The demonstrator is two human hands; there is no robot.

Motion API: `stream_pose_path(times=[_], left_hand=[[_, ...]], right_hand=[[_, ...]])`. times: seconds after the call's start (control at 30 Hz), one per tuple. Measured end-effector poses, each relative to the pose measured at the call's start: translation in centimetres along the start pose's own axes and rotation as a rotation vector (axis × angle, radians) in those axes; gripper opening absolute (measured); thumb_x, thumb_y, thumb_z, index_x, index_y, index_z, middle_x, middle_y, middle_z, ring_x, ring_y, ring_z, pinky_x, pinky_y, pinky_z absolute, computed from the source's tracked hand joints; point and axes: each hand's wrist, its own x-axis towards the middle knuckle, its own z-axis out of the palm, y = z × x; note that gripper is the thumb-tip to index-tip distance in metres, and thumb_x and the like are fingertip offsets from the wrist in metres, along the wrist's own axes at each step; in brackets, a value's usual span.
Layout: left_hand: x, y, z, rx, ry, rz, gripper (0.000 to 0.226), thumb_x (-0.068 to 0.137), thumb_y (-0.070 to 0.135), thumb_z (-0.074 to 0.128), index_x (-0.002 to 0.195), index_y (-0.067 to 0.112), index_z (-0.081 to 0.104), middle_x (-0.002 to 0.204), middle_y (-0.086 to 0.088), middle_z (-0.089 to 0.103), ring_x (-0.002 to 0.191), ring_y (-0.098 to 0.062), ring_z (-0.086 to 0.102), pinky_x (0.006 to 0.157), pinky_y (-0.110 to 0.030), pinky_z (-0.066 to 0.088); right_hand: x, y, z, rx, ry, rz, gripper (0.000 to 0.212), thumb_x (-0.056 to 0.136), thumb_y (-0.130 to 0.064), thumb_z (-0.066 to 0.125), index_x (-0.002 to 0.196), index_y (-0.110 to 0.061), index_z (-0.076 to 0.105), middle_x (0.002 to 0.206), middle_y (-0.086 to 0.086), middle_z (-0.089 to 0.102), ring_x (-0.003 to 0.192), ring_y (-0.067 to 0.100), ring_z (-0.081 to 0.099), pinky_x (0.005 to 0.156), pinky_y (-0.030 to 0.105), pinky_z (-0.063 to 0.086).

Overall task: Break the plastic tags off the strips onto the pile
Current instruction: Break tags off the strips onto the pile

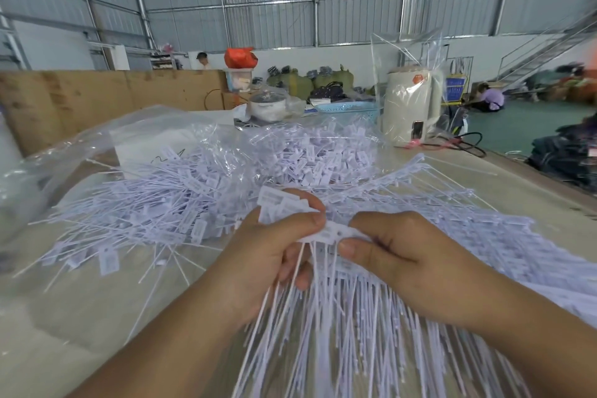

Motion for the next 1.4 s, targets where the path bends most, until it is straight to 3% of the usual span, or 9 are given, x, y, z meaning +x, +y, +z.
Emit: stream_pose_path(times=[0.17, 0.37, 0.63, 0.77, 0.9, 1.03, 1.2, 1.33, 1.4], left_hand=[[0.1, 0.0, -0.3, 0.121, -0.083, 0.073, 0.007, 0.076, 0.015, 0.068, 0.075, 0.022, 0.065, 0.054, 0.002, 0.057, 0.034, -0.006, 0.047, 0.032, -0.019, 0.036], [0.4, -0.4, -0.2, 0.296, -0.002, 0.144, 0.009, 0.073, 0.021, 0.069, 0.073, 0.028, 0.065, 0.061, 0.007, 0.059, 0.044, -0.005, 0.051, 0.04, -0.022, 0.04], [0.0, -0.7, 0.7, 0.224, 0.031, 0.094, 0.017, 0.073, 0.022, 0.078, 0.074, 0.035, 0.068, 0.074, 0.003, 0.069, 0.067, -0.012, 0.066, 0.055, -0.027, 0.053], [-0.2, -0.7, 0.8, 0.15, -0.009, 0.046, 0.014, 0.079, 0.018, 0.076, 0.086, 0.025, 0.066, 0.072, -0.005, 0.068, 0.059, -0.016, 0.066, 0.036, -0.024, 0.044], [-0.1, -0.9, 1.0, 0.125, 0.111, 0.07, 0.012, 0.087, 0.011, 0.066, 0.082, 0.022, 0.064, 0.063, -0.009, 0.065, 0.048, -0.017, 0.062, 0.033, -0.022, 0.039], [-0.3, -0.8, 2.0, 0.011, 0.279, 0.041, 0.01, 0.086, 0.012, 0.067, 0.079, 0.018, 0.063, 0.058, -0.008, 0.065, 0.043, -0.015, 0.06, 0.033, -0.021, 0.037], [-0.5, -0.3, 2.7, -0.14, 0.367, 0.0, 0.011, 0.085, 0.017, 0.067, 0.088, 0.007, 0.07, 0.056, -0.008, 0.062, 0.041, -0.014, 0.056, 0.037, -0.019, 0.037], [-0.2, 0.3, 0.9, -0.207, 0.395, -0.17, 0.031, 0.092, 0.022, 0.059, 0.074, 0.007, 0.079, 0.05, -0.003, 0.058, 0.032, -0.01, 0.048, 0.032, -0.013, 0.035], [0.3, 0.6, -0.2, -0.195, 0.41, -0.141, 0.027, 0.092, 0.021, 0.061, 0.079, 0.007, 0.079, 0.053, -0.004, 0.061, 0.034, -0.01, 0.049, 0.033, -0.013, 0.036]], right_hand=[[0.1, 0.2, 0.0, 0.035, -0.026, 0.011, 0.023, 0.088, -0.053, 0.045, 0.071, -0.038, 0.052, 0.05, -0.011, 0.043, 0.043, 0.005, 0.036, 0.045, 0.02, 0.027], [0.2, 0.3, 0.5, 0.052, -0.01, 0.014, 0.023, 0.088, -0.053, 0.044, 0.068, -0.045, 0.05, 0.05, -0.015, 0.044, 0.045, 0.004, 0.035, 0.046, 0.019, 0.028], [0.1, 1.0, 0.8, 0.056, -0.012, 0.012, 0.024, 0.094, -0.047, 0.048, 0.071, -0.045, 0.052, 0.051, -0.013, 0.044, 0.046, 0.004, 0.036, 0.048, 0.025, 0.032], [0.3, 1.2, 0.9, -0.017, 0.026, 0.008, 0.018, 0.097, -0.044, 0.05, 0.082, -0.037, 0.059, 0.052, -0.009, 0.048, 0.042, 0.007, 0.039, 0.046, 0.027, 0.033], [0.4, 1.0, 1.1, 0.008, 0.038, 0.006, 0.021, 0.098, -0.042, 0.049, 0.085, -0.036, 0.064, 0.053, -0.011, 0.05, 0.043, 0.007, 0.04, 0.046, 0.023, 0.033], [0.7, 0.4, 1.6, -0.015, 0.192, 0.035, 0.024, 0.093, -0.048, 0.049, 0.078, -0.035, 0.062, 0.057, -0.004, 0.051, 0.049, 0.013, 0.047, 0.054, 0.035, 0.041], [0.8, -1.2, 3.1, -0.041, 0.389, -0.021, 0.028, 0.095, -0.044, 0.047, 0.07, -0.035, 0.055, 0.051, -0.015, 0.052, 0.042, 0.01, 0.043, 0.042, 0.022, 0.032], [1.4, -1.1, 2.0, -0.003, 0.62, -0.01, 0.038, 0.094, -0.045, 0.043, 0.062, -0.027, 0.036, 0.053, -0.01, 0.045, 0.043, 0.008, 0.037, 0.041, 0.018, 0.026], [1.1, -0.5, 1.2, 0.081, 0.528, -0.012, 0.035, 0.092, -0.046, 0.044, 0.066, -0.023, 0.041, 0.051, -0.008, 0.039, 0.044, 0.007, 0.033, 0.043, 0.019, 0.024]])
